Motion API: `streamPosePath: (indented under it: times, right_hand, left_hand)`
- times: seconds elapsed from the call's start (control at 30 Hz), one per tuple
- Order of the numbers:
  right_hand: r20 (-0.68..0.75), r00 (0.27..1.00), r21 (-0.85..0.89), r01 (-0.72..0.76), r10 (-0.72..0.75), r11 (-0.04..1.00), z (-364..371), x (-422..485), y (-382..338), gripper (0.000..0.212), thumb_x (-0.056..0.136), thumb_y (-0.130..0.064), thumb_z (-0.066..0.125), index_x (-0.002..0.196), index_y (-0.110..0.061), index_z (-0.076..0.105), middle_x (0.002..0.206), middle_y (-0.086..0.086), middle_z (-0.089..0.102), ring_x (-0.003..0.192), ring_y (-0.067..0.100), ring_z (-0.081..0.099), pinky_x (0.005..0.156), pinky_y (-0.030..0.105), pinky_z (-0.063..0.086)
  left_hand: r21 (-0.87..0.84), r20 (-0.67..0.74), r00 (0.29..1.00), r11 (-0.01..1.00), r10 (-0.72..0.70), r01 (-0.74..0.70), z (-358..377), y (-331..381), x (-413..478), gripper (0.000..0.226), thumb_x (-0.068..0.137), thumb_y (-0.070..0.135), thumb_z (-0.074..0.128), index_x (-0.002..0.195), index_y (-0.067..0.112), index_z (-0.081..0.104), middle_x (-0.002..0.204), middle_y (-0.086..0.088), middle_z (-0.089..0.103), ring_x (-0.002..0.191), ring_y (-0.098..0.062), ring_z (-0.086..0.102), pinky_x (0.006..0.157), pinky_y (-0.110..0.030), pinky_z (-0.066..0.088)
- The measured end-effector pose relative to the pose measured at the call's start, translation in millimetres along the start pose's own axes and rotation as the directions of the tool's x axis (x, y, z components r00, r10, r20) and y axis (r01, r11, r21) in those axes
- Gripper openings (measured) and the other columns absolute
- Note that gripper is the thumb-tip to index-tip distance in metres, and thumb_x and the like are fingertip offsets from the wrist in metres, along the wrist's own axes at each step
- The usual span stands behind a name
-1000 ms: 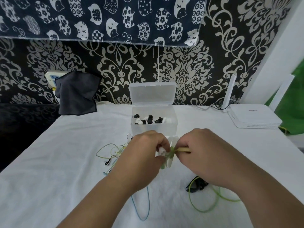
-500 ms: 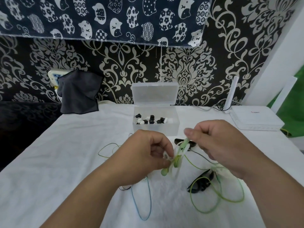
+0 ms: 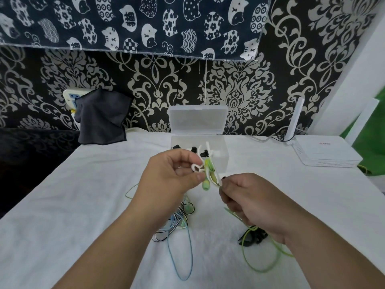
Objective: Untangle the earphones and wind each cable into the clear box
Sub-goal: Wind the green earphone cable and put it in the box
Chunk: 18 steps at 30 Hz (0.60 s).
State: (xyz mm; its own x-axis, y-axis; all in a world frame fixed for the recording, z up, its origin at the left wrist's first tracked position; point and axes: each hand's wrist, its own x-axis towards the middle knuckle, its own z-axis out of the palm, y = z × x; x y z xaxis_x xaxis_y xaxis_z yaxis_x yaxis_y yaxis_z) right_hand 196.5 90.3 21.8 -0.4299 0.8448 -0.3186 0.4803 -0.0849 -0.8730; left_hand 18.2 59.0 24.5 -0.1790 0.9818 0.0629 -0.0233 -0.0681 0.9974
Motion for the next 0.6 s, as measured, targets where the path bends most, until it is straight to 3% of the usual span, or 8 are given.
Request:
streamPosePath:
  times: [0.27,0.43,0.6]
  right_hand:
    - [0.081,0.993,-0.097,0.090,-0.083,0.991,-7.5,-6.2,-4.4,0.038,0.103,-0.033,0.050,0.073,-0.017,0.068,0.050,-0.013,0.037,0.044,0.005,0.029,0.047,0.020,0.025]
    - [0.046,0.993,-0.093,0.117,-0.113,0.989,-12.7,-8.2,-8.5,0.036,0.102,-0.029,0.051,0.073,-0.016,0.069,0.048,-0.012,0.037,0.042,0.006,0.028,0.044,0.017,0.024]
    - [0.038,0.993,-0.093,0.111,-0.108,0.990,-14.7,-10.6,-8.9,0.036,0.102,-0.028,0.051,0.073,-0.016,0.069,0.049,-0.012,0.037,0.042,0.007,0.027,0.043,0.017,0.024]
  left_hand:
    - [0.078,-0.080,0.997,0.997,-0.023,0.029,0.0,0.6,1.7,0.022,0.081,-0.013,0.069,0.080,0.010,0.068,0.067,0.002,0.064,0.062,-0.019,0.066,0.078,-0.041,0.058]
    - [0.225,-0.070,0.997,0.974,0.012,0.004,-1.5,3.8,1.3,0.024,0.079,-0.008,0.073,0.079,0.016,0.068,0.070,0.001,0.064,0.061,-0.020,0.064,0.070,-0.033,0.055]
    - [0.201,-0.052,0.999,0.980,0.015,-0.005,-2.3,5.6,1.4,0.025,0.081,-0.012,0.069,0.080,0.013,0.068,0.071,-0.007,0.062,0.057,-0.018,0.062,0.067,-0.028,0.058]
